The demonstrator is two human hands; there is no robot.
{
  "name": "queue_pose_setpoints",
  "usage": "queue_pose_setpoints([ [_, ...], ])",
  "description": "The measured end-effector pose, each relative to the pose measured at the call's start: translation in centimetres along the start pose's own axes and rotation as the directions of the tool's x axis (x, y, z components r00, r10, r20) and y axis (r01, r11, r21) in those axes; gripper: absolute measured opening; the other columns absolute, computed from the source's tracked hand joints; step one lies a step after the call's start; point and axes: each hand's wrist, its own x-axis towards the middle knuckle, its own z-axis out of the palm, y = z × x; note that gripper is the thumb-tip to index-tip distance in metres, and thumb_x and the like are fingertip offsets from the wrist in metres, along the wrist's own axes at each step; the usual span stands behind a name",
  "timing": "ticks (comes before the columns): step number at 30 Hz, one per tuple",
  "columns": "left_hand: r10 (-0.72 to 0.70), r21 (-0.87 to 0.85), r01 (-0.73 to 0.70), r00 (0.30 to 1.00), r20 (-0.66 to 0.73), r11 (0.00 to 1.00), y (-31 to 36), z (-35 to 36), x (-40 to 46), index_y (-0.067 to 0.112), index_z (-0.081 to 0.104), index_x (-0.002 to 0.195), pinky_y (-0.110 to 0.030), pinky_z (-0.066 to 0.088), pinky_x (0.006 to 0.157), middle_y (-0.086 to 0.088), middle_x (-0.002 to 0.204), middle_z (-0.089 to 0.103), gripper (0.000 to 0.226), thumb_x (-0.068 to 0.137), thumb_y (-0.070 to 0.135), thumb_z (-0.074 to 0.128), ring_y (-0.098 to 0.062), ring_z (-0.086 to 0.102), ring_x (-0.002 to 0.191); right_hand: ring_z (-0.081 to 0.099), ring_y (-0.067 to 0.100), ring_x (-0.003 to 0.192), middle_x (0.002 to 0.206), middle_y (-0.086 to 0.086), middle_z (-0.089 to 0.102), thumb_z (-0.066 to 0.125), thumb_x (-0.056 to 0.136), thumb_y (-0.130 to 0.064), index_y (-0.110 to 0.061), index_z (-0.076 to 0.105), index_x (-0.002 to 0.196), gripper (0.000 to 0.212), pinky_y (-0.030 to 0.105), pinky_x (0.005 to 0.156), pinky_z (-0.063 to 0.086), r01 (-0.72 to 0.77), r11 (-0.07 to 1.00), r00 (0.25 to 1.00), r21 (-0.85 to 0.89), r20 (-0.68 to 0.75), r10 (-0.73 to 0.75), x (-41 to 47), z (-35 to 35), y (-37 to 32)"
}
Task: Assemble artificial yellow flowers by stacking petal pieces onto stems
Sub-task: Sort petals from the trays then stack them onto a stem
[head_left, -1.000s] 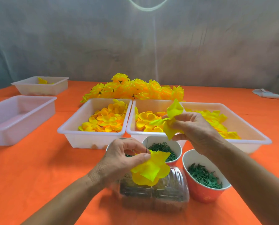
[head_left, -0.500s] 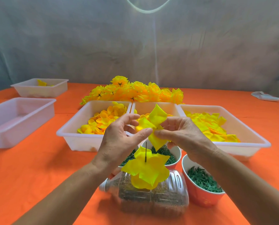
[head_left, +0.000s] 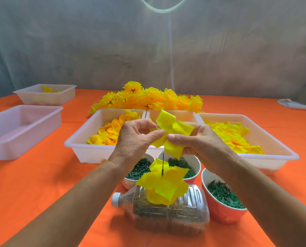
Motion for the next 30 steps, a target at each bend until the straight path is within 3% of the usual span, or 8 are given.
queue_pose_setpoints([
  [3,0.042,0.014,-0.042,0.999,-0.002,0.999,0.1,0.0,0.0,0.023,0.067,0.069,-0.018,0.049,0.065,0.012,0.068,0.066,0.013,0.073,0.015,0.078,-0.006,0.058,0.068,0.068,0.020,0.070,0.080,0.009,0.072,0.073,0.062,-0.016,-0.009,0.070,0.086,0.025,0.048,0.077,0.053,0.021,1.000,0.996,0.017,-0.091,-0.019,0.1,0.2,0.1],
  [5,0.042,0.019,-0.042,0.999,-0.001,0.999,0.1,-0.1,-0.3,0.024,0.066,0.069,-0.025,0.050,0.066,0.013,0.068,0.065,0.017,0.072,0.013,0.078,-0.010,0.060,0.068,0.066,0.016,0.062,0.070,0.004,0.070,0.073,0.066,-0.010,-0.017,0.070,0.071,0.009,0.039,0.070,0.054,0.051,0.998,0.991,0.047,-0.130,-0.045,0.1,0.5,0.1],
  [8,0.015,0.001,-0.015,0.999,0.044,1.000,0.1,-0.5,-0.7,0.015,0.070,0.080,-0.040,0.054,0.076,-0.002,0.077,0.070,0.014,0.070,0.014,0.079,-0.027,0.066,0.073,0.066,0.014,0.061,0.070,0.002,0.070,0.073,0.070,-0.003,-0.017,0.068,0.069,0.015,0.027,0.063,0.055,0.122,0.992,0.983,0.018,-0.137,-0.119,-0.1,0.7,0.4],
  [10,0.013,-0.021,-0.011,0.996,0.094,1.000,0.3,-0.9,-1.0,0.016,0.073,0.087,-0.049,0.054,0.082,-0.006,0.084,0.073,0.024,0.065,0.024,0.079,-0.035,0.067,0.081,0.066,0.010,0.065,0.071,-0.003,0.069,0.072,0.072,0.000,-0.017,0.068,0.070,0.018,0.020,0.062,0.054,0.173,0.984,0.977,-0.036,-0.119,-0.177,-0.3,0.9,0.6],
  [17,-0.003,-0.054,0.010,0.991,0.131,0.998,0.1,-1.4,-1.3,0.015,0.075,0.079,-0.053,0.054,0.083,-0.012,0.085,0.072,0.016,0.067,0.024,0.077,-0.028,0.068,0.079,0.063,0.003,0.065,0.067,-0.012,0.067,0.073,0.064,-0.016,-0.027,0.074,0.066,0.012,0.014,0.061,0.050,0.195,0.979,0.979,-0.065,-0.049,-0.198,-1.0,1.1,0.6],
  [20,-0.038,-0.053,0.046,0.989,0.140,0.998,-0.2,-1.6,-1.3,-0.002,0.069,0.085,-0.058,0.051,0.081,-0.028,0.088,0.066,0.025,0.073,0.018,0.077,-0.043,0.063,0.082,0.063,0.001,0.064,0.067,-0.012,0.068,0.072,0.064,-0.019,-0.030,0.075,0.066,0.012,0.011,0.059,0.048,0.195,0.977,0.979,-0.081,-0.036,-0.199,-1.1,1.2,0.5],
  [25,-0.037,-0.065,0.047,0.988,0.148,0.997,-0.5,-2.1,-1.8,0.002,0.069,0.085,-0.050,0.053,0.080,-0.021,0.086,0.068,0.017,0.075,0.014,0.075,-0.028,0.064,0.079,0.066,0.005,0.064,0.067,-0.007,0.070,0.072,0.067,-0.016,-0.024,0.074,0.068,0.008,0.013,0.059,0.049,0.193,0.977,0.980,-0.086,-0.026,-0.195,-1.4,1.2,0.4],
  [30,-0.027,-0.080,0.041,0.986,0.167,0.996,-0.7,-2.4,-2.6,0.007,0.070,0.084,-0.031,0.054,0.074,-0.011,0.084,0.070,0.012,0.076,0.013,0.076,-0.018,0.065,0.078,0.067,0.014,0.070,0.073,0.002,0.071,0.071,0.064,-0.020,-0.016,0.074,0.077,0.014,0.021,0.063,0.054,0.201,0.972,0.979,-0.120,0.009,-0.202,-2.2,1.6,0.0],
])
